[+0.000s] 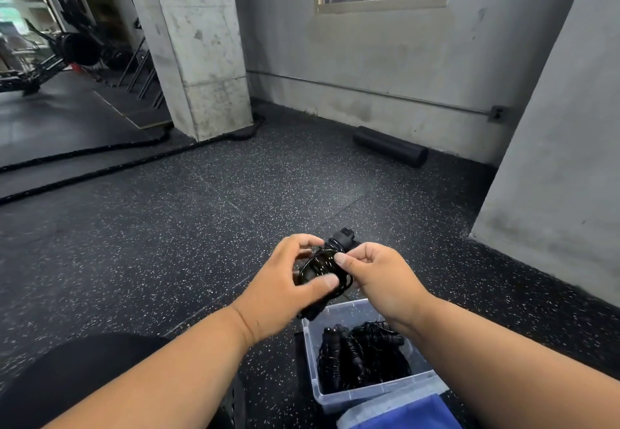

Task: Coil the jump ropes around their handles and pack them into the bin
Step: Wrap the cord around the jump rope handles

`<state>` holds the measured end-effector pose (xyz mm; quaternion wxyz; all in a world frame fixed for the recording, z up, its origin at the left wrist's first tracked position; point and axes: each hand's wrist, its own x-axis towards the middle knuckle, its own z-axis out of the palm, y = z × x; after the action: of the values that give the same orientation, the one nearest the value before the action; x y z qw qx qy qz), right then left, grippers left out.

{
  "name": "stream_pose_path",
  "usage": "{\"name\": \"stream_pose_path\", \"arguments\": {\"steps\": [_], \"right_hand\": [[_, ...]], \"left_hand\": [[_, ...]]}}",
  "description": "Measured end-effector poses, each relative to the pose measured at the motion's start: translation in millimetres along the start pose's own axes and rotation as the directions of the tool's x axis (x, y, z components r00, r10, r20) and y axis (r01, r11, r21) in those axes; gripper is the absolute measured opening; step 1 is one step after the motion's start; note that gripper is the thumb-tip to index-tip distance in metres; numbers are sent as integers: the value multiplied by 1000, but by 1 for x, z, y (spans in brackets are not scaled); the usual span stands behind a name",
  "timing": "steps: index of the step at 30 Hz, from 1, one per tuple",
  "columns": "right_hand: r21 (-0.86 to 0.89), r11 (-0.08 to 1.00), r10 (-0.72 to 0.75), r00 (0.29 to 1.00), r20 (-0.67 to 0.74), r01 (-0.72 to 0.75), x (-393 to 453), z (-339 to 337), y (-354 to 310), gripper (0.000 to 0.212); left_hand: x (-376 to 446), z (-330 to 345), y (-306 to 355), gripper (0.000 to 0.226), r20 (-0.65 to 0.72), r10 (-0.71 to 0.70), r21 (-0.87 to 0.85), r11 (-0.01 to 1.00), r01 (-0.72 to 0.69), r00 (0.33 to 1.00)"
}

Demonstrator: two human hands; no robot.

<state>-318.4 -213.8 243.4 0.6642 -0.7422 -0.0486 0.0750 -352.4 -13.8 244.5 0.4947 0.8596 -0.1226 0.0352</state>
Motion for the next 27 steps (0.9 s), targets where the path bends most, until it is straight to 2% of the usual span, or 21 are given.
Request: {"name": "stream_pose_path", "arguments": {"steps": [2, 4, 7, 10, 13, 16, 20, 24, 27], "right_hand": [[37, 999, 36, 999, -17, -35, 1, 3, 2, 19], [50, 998, 50, 999, -13, -49, 0, 5, 3, 19], [44, 999, 27, 999, -26, -26, -1, 8, 2, 19], [-29, 999, -43, 998, -55, 41, -4, 9, -3, 19], [-161, 980, -129, 987, -98, 112, -6, 11, -6, 20], [-275, 941, -239, 964, -119, 200, -5, 11, -8, 22], [-443, 851, -381, 913, -146, 284, -5, 9, -7, 22], [-473, 843, -375, 910, -176, 256, -5, 5, -4, 25], [-449, 867, -330, 924, -191, 216, -3, 3, -3, 27]], "left_hand": [[-1, 3, -1, 58, -26, 142, 235, 963, -132, 990], [-1, 5, -2, 58, -73, 192, 346, 925, -155, 979], [1, 6, -4, 58, -115, 153, 377, 921, -100, 981], [2, 7, -6, 48, -155, 158, 389, 917, -87, 975], [2, 13, -6, 44, -196, 125, 347, 936, -50, 973], [0, 23, -5, 30, -255, 30, 164, 986, 13, 967], [-2, 32, 0, 29, -212, -25, -13, 1000, 23, 977], [-3, 33, 7, 35, -80, -57, -187, 982, 41, 995], [-1, 32, 1, 32, -66, -56, -159, 986, 45, 996]]}}
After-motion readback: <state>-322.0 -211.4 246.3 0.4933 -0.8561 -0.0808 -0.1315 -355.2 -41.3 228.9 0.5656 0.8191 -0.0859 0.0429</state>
